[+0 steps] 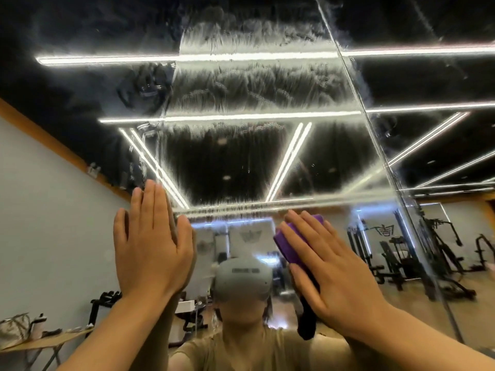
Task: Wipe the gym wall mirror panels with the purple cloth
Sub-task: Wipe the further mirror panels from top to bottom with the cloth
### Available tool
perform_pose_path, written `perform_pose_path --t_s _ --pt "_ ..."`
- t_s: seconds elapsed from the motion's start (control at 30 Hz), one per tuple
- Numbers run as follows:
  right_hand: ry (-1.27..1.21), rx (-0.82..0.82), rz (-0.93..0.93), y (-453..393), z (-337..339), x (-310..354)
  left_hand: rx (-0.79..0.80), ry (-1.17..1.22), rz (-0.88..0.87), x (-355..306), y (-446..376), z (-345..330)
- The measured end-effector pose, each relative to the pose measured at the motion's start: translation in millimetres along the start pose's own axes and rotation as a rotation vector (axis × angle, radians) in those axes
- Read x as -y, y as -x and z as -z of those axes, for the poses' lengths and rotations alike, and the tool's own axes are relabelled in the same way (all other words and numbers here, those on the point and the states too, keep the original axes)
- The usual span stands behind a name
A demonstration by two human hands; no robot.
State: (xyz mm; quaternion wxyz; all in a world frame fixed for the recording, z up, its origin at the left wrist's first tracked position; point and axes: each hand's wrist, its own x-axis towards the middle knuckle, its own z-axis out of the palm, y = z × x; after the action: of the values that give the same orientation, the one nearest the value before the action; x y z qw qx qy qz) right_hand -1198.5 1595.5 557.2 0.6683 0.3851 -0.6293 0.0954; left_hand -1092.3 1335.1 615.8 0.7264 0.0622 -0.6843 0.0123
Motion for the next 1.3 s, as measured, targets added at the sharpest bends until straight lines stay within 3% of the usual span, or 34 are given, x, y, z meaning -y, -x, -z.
perform_pose_path --t_s 0.13,0.3,0.43,0.53,0.77,0.87,1.0,1.3 --pt "-0.014 -0.013 -0.05 -40 3 -16 -0.006 -0.022 0.003 1 0 -1" --pt "-0.012 0.001 -0.337 -149 22 -59 -0.002 -0.016 0.001 0 0 1" --pt "-0.012 0.047 -0.465 -199 31 -78 -0.001 -0.02 0.001 -1 0 2" --pt "-0.02 0.01 -0.404 -180 26 -67 -0.001 -0.011 0.0 -1 0 3" --pt "-0.032 -0.043 -0.231 -9 6 -8 -0.013 0.001 -0.001 -2 2 1" --pt "-0.015 -0.03 -0.166 23 4 -2 -0.016 -0.001 0.0 -2 2 1" --pt "-0.025 -0.013 -0.159 6 5 -15 -0.014 -0.007 -0.005 -1 0 0" --pt "0.005 -0.015 -0.354 -126 25 -84 -0.031 -0.009 -0.012 -1 -1 -1"
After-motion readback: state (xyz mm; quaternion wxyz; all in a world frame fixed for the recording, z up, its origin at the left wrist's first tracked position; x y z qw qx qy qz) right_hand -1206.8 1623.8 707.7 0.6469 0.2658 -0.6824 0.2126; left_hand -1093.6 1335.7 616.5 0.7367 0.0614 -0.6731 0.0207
